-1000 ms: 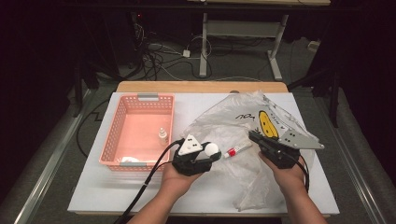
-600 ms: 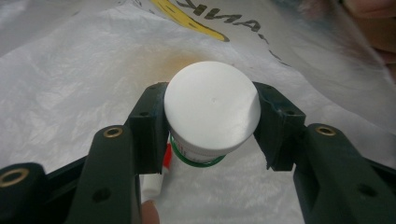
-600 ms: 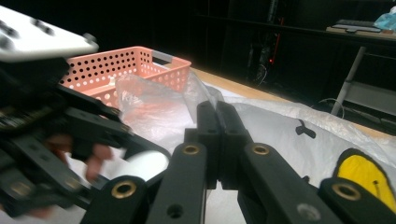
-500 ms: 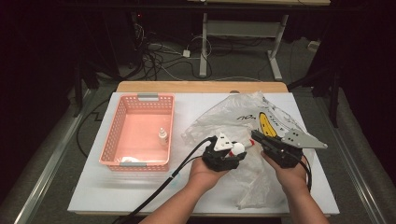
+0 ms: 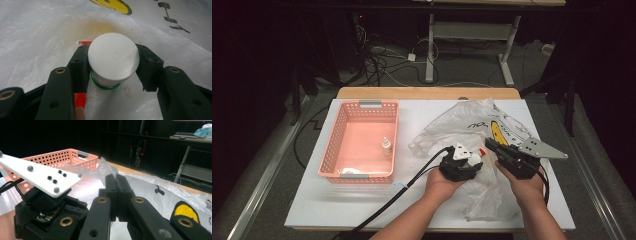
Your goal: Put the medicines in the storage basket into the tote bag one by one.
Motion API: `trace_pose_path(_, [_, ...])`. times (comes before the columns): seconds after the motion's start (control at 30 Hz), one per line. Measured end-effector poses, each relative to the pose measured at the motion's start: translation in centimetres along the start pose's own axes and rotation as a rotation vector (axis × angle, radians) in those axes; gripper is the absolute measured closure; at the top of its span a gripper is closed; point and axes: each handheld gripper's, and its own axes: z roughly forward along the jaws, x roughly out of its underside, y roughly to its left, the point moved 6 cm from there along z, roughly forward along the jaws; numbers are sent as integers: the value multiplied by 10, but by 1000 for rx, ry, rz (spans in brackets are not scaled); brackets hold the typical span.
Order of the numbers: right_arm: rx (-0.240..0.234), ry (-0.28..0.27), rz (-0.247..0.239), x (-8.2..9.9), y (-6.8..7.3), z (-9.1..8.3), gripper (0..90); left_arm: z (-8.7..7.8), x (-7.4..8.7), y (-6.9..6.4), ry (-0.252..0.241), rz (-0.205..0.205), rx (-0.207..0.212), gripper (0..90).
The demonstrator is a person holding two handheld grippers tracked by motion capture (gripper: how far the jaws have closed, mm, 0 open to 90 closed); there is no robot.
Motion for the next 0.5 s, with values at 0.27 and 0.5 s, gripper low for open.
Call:
trace_pose_path(0.27, [-2, 10, -6, 2, 1, 1, 900, 9, 3, 0, 18, 2, 6, 479])
trace_pose_path(0.5, [-2, 15, -11, 3, 0, 1, 900, -3, 0, -3, 3, 9, 24, 396])
